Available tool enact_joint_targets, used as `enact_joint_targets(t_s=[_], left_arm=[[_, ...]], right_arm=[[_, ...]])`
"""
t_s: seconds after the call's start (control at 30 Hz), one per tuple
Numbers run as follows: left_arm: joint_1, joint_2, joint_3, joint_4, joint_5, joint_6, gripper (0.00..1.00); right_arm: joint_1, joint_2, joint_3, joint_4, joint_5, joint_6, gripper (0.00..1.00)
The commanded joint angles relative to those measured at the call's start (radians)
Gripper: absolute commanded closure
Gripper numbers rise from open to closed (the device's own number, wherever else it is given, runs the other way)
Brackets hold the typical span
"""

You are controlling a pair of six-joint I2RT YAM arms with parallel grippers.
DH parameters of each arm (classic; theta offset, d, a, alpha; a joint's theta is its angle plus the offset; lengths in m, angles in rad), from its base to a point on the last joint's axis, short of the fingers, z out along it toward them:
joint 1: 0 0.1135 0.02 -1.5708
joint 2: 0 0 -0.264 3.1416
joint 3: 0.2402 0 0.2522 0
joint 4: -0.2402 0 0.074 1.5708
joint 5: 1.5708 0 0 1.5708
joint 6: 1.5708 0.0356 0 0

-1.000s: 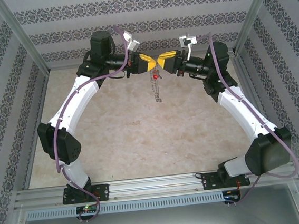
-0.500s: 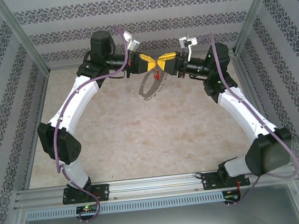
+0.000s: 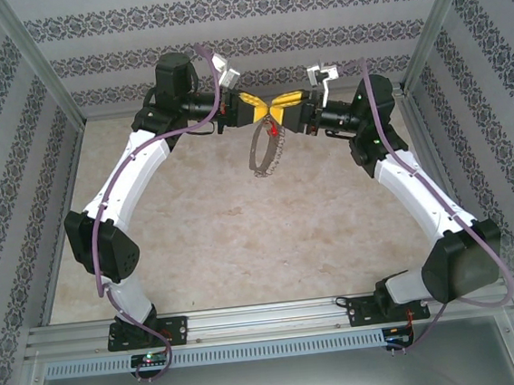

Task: Put the keys on the keyring

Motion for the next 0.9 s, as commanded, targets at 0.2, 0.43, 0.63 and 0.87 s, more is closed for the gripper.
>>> enact_joint_targets(t_s=[0.2,0.43,0.63,0.87], left_arm=[[-0.01,-0.043,0.017,0.034,0.025,0.0,1.0],[-0.012,-0.039,0.021,0.031,0.026,-0.005,1.0],[-0.014,-0.039,0.021,0.032,0.026,-0.003,1.0],[-0.015,-0.04,0.027,0.023,0.027,0.005,1.0]], right_arm=[[-0.048,-0.097,-0.134,0.029,0.0,-0.043,0.57],[-0.038,-0.09,-0.123,0.112,-0.004,-0.001,0.6],[-0.015,-0.054,-0.069,0.134,-0.014,0.029,0.63],[-0.013,-0.037,-0.082,0.113,-0.006,0.003,0.63]])
